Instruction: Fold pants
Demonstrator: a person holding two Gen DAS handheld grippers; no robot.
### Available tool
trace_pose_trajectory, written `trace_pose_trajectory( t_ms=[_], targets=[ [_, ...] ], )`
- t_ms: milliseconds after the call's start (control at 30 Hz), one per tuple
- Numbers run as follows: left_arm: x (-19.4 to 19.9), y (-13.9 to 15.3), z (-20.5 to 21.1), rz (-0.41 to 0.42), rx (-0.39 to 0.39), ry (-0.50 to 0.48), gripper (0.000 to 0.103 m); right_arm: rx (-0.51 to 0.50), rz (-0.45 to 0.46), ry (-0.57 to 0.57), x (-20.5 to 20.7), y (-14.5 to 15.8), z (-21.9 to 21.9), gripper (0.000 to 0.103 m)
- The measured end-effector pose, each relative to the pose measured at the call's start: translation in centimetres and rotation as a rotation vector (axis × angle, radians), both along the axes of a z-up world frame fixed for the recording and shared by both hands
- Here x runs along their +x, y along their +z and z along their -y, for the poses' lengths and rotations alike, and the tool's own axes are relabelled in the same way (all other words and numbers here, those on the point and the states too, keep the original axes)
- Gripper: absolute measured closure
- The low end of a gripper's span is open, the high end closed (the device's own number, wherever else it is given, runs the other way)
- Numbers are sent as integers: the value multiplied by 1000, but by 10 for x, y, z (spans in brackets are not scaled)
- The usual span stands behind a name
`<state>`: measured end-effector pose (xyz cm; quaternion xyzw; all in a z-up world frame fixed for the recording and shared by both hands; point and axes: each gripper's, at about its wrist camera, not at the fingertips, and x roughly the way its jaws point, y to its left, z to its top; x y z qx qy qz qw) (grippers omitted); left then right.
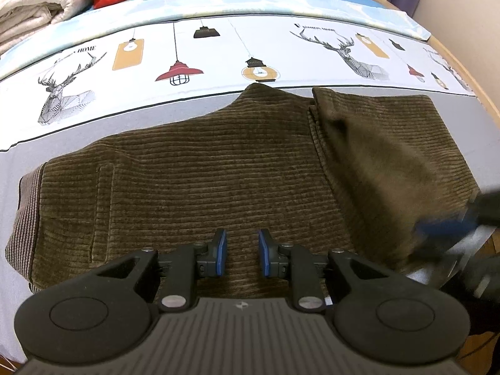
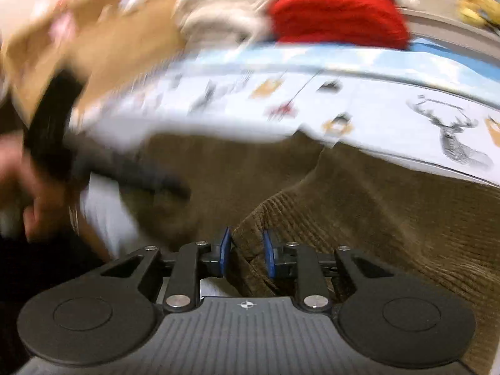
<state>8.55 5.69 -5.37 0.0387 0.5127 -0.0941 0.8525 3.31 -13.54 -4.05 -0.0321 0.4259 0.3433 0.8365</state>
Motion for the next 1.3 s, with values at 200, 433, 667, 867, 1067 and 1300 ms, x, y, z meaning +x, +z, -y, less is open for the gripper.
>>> trace_pose_trajectory(
  t_ms=[200, 433, 667, 867, 1067, 1300],
  targets=[
    [-1, -2, 3, 0, 6, -15, 79, -127, 62, 98, -19, -10, -19, 67],
    [-1, -2, 2, -2, 4, -15, 79, -328, 193, 167, -31, -28, -40, 44],
    [-2, -3, -2, -3, 5, -8, 79, -392, 241, 112, -20, -27, -38, 44],
    [-2, -2, 1, -1, 5, -13, 79, -341, 148, 131, -18, -31, -34, 54],
    [-2, -2, -1, 0, 2, -5, 79, -106, 99, -42, 1, 5, 1, 77],
    [-2, -3, 1, -5, 9, -7, 79, 218, 324, -257, -4, 63, 46, 78]
  ],
)
